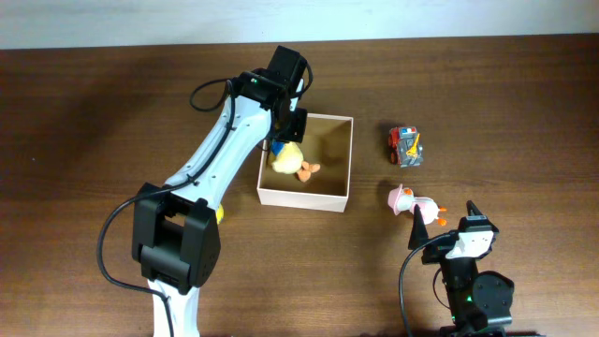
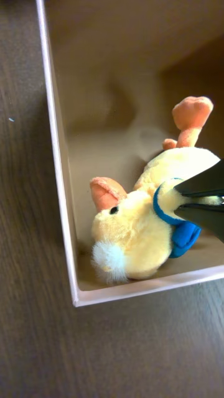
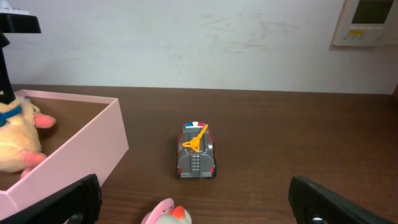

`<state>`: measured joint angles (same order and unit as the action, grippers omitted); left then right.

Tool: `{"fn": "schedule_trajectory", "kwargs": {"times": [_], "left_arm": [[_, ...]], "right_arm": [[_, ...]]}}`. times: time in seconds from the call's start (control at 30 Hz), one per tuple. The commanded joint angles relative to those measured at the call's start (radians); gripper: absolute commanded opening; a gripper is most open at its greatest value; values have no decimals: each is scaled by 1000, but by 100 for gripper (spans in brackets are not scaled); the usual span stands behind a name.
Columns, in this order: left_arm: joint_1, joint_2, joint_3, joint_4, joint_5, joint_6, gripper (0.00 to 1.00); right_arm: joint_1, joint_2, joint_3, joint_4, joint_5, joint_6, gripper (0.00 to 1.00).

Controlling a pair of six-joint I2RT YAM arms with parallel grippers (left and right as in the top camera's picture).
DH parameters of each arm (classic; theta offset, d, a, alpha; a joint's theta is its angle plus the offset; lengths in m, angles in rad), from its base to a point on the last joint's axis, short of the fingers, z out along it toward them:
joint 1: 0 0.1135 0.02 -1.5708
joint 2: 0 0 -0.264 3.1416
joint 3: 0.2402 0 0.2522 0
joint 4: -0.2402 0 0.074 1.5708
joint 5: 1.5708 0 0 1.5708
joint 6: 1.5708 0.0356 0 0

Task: Pack container
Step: 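Open left gripper to release the duck and lift away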

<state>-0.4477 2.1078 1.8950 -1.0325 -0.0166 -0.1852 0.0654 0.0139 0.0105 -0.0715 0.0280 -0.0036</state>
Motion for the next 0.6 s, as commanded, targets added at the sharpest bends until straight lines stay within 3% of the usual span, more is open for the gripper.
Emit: {"fn": "schedule_trajectory", "kwargs": {"times": [0.0, 0.2, 0.57], "left_arm": [[-4, 8, 19, -1, -18, 110, 2], [-4, 8, 19, 3, -45, 187, 2], [-4, 11, 19, 3, -45, 187, 3]], "right_arm": [[-2, -8, -5, -8, 8, 4, 99], [-2, -8, -5, -8, 8, 4, 99], [-2, -8, -5, -8, 8, 4, 99]]}}
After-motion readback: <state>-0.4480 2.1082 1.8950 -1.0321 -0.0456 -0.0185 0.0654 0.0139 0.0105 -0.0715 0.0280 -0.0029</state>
